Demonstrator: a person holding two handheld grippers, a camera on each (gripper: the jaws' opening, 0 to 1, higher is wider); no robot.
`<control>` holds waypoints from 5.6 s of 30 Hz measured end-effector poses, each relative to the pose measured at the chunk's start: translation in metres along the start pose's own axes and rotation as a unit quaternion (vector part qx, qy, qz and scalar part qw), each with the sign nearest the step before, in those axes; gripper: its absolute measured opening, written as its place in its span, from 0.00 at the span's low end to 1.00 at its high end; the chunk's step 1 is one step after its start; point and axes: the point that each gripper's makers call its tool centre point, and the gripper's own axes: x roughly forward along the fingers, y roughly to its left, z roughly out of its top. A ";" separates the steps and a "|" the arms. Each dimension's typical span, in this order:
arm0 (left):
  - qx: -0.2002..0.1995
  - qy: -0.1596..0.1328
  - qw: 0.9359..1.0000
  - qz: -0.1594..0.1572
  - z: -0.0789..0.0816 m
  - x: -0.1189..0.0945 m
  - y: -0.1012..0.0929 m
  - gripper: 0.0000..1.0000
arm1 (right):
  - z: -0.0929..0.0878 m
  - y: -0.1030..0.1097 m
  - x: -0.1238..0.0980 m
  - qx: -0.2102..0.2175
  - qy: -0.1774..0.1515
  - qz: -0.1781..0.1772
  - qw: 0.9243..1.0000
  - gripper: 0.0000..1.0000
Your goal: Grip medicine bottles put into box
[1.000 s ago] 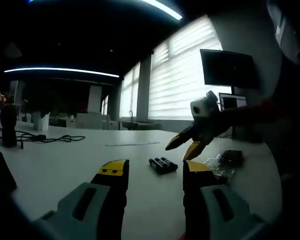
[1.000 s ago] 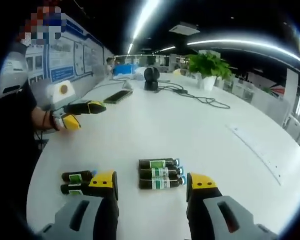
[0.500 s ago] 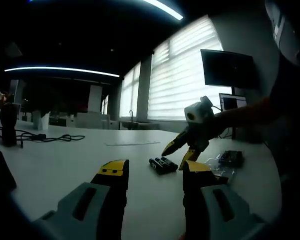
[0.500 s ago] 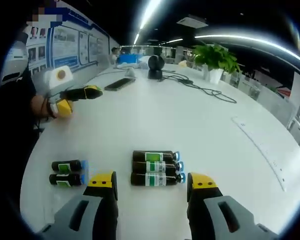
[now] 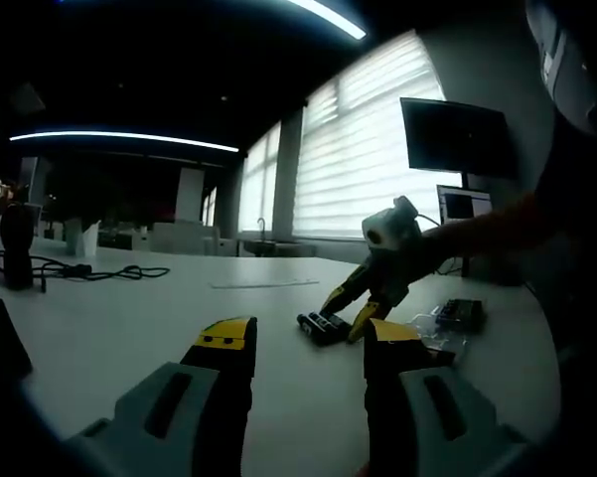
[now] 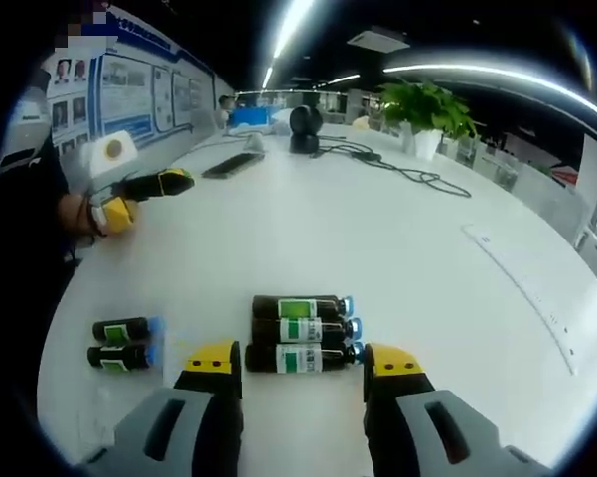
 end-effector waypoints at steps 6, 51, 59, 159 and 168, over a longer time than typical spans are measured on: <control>-0.001 0.000 1.000 0.000 0.000 0.000 0.001 0.36 | -0.004 0.001 -0.002 0.009 -0.003 0.001 1.000 0.42; 0.017 0.000 1.000 -0.002 -0.002 -0.001 -0.002 0.36 | 0.013 0.093 -0.065 -0.015 -0.074 0.036 0.996 0.41; 0.021 0.001 1.000 -0.003 -0.003 0.000 -0.003 0.36 | 0.001 0.114 -0.062 -0.036 -0.071 0.058 0.995 0.41; -0.014 0.005 0.996 -0.085 -0.002 0.001 -0.030 0.36 | -0.029 0.119 -0.078 0.294 -0.056 -0.430 0.852 0.00; -0.014 0.007 0.996 -0.085 -0.003 0.000 -0.030 0.36 | -0.031 0.108 -0.082 0.278 -0.072 -0.430 0.856 0.00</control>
